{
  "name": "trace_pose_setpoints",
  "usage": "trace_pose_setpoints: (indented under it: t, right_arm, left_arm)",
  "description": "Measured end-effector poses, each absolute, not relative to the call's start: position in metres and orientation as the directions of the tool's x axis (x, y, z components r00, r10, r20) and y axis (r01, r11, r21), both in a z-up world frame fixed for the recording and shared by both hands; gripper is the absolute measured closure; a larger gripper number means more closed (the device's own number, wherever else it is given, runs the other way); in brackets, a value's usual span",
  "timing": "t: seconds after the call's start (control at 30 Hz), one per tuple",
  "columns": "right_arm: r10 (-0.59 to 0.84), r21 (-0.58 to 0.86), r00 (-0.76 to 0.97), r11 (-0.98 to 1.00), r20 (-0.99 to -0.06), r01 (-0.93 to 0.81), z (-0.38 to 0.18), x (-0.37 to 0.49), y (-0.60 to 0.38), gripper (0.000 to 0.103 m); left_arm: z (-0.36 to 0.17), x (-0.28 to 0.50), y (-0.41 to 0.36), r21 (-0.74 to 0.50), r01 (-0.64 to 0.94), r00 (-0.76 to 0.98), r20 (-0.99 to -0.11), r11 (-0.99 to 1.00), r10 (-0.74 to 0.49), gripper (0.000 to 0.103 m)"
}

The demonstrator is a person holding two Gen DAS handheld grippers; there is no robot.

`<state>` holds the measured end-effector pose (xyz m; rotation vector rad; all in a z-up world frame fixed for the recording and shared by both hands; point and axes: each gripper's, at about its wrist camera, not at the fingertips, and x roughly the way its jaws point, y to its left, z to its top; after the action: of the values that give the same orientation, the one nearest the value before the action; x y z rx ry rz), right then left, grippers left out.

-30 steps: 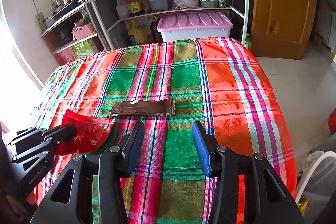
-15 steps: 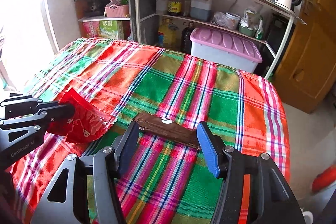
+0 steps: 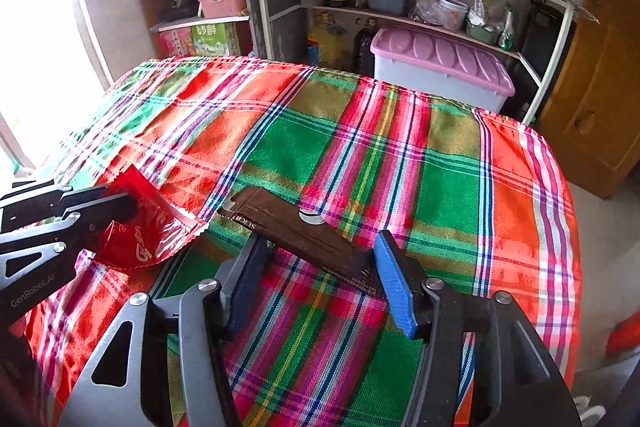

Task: Collect trash
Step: 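Grasp the brown wrapper with the right tool while the left lifts the red bag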

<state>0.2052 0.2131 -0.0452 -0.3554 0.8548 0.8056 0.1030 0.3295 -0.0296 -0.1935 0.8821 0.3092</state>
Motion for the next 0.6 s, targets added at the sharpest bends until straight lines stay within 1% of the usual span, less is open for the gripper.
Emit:
trace_pose_setpoints:
  t: [0.07,0.13,0.17,0.2,0.23,0.4,0.6]
  right_arm:
    - [0.483,0.043,0.401,0.678,-0.778,-0.734,-0.044,0.207,0.209,0.069]
    - [0.491,0.061,0.396,0.684,-0.776,-0.727,-0.042,0.208,0.207,0.073]
    - [0.490,0.062,0.400,0.688,-0.775,-0.724,-0.042,0.207,0.206,0.078]
    - [0.488,0.059,0.406,0.692,-0.773,-0.719,-0.041,0.206,0.206,0.086]
    - [0.488,0.060,0.409,0.695,-0.771,-0.716,-0.041,0.206,0.205,0.089]
    - [0.495,0.079,0.412,0.707,-0.765,-0.703,-0.038,0.201,0.202,0.094]
    - [0.515,0.120,0.406,0.717,-0.755,-0.687,-0.028,0.189,0.190,0.095]
  left_arm:
    - [-0.030,0.102,0.329,-0.038,-0.342,0.595,-0.782,0.939,0.186,0.090]
    - [-0.028,0.102,0.327,-0.032,-0.339,0.597,-0.780,0.940,0.189,0.091]
    - [-0.027,0.102,0.326,-0.033,-0.340,0.601,-0.777,0.940,0.190,0.091]
    - [-0.026,0.101,0.325,-0.034,-0.338,0.604,-0.774,0.941,0.189,0.091]
    - [-0.026,0.101,0.324,-0.031,-0.335,0.606,-0.773,0.942,0.190,0.091]
    - [-0.022,0.098,0.321,-0.039,-0.331,0.618,-0.764,0.943,0.185,0.093]
    - [-0.015,0.092,0.312,-0.056,-0.308,0.638,-0.753,0.950,0.162,0.093]
